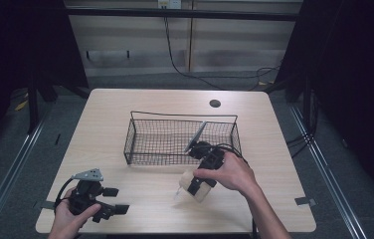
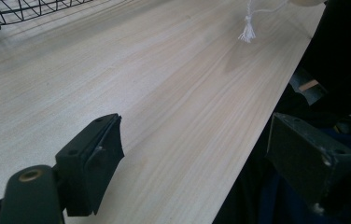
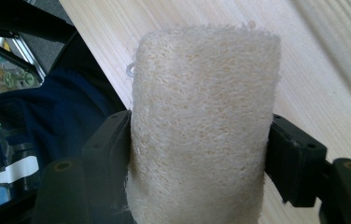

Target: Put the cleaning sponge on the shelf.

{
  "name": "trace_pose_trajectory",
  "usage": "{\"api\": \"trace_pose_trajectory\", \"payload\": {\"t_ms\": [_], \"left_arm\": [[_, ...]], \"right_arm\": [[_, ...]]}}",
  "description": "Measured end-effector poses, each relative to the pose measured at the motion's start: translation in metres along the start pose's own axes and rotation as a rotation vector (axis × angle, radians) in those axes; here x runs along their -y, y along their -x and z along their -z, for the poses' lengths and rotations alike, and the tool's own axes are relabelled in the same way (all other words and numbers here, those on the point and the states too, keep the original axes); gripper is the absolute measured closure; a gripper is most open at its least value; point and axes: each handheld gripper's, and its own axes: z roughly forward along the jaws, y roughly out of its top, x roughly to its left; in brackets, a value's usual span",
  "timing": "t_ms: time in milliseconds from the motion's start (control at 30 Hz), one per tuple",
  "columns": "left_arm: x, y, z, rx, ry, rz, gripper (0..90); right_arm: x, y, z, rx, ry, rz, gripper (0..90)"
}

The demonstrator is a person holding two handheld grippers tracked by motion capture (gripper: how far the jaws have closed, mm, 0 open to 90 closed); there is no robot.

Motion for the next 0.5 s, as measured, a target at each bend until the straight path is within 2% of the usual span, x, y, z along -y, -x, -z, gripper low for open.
{"api": "trace_pose_trajectory", "payload": {"t_ms": [500], "left_arm": [[0.0, 0.001, 0.0, 0.0, 0.009, -0.003, 16.9]], "right_arm": [[-0.008, -0.006, 0.027, 0.01, 0.018, 0.03, 29.9]]}}
